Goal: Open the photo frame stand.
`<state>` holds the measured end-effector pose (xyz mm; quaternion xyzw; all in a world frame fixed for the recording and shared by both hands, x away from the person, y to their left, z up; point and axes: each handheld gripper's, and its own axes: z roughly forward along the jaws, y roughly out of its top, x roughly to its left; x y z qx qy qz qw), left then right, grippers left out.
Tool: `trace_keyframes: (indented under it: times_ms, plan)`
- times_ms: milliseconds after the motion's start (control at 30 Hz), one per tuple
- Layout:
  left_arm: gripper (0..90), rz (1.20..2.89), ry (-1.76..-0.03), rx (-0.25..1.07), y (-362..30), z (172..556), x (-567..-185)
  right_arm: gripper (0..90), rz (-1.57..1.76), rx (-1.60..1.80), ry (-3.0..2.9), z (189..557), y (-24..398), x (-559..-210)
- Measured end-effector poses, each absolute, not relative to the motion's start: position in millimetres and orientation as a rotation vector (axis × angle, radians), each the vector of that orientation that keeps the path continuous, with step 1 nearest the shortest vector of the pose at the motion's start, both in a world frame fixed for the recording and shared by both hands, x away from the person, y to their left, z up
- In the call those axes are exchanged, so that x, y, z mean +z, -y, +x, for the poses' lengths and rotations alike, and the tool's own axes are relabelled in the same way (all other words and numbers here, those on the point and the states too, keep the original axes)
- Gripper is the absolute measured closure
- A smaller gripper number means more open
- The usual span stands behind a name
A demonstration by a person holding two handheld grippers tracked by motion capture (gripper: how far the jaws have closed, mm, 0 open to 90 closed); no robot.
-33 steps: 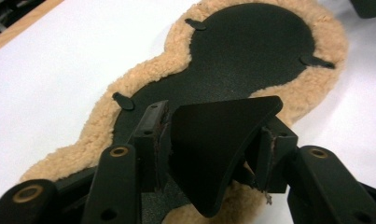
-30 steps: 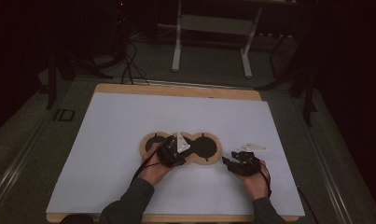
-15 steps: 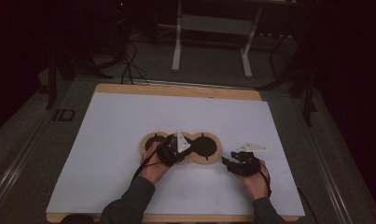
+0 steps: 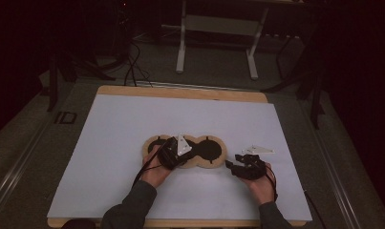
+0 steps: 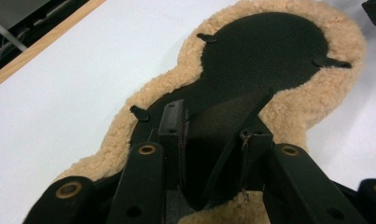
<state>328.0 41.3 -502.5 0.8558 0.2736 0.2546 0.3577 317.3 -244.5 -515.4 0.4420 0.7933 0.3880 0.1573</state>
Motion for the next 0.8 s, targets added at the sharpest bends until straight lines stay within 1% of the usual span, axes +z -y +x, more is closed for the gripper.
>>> trace_keyframes:
  times_ms: [400, 800]
  plan:
    - [69.5, 2.139, -0.705, 0.629, -53.4, 325.0, -501.6, 37.1, 1.255, 1.164, -2.294, 316.8, 236.7, -503.6]
    - [69.7, 2.088, -0.700, 0.597, -65.0, 322.4, -498.7, 35.1, 1.314, 1.224, -2.288, 327.1, 229.5, -489.6]
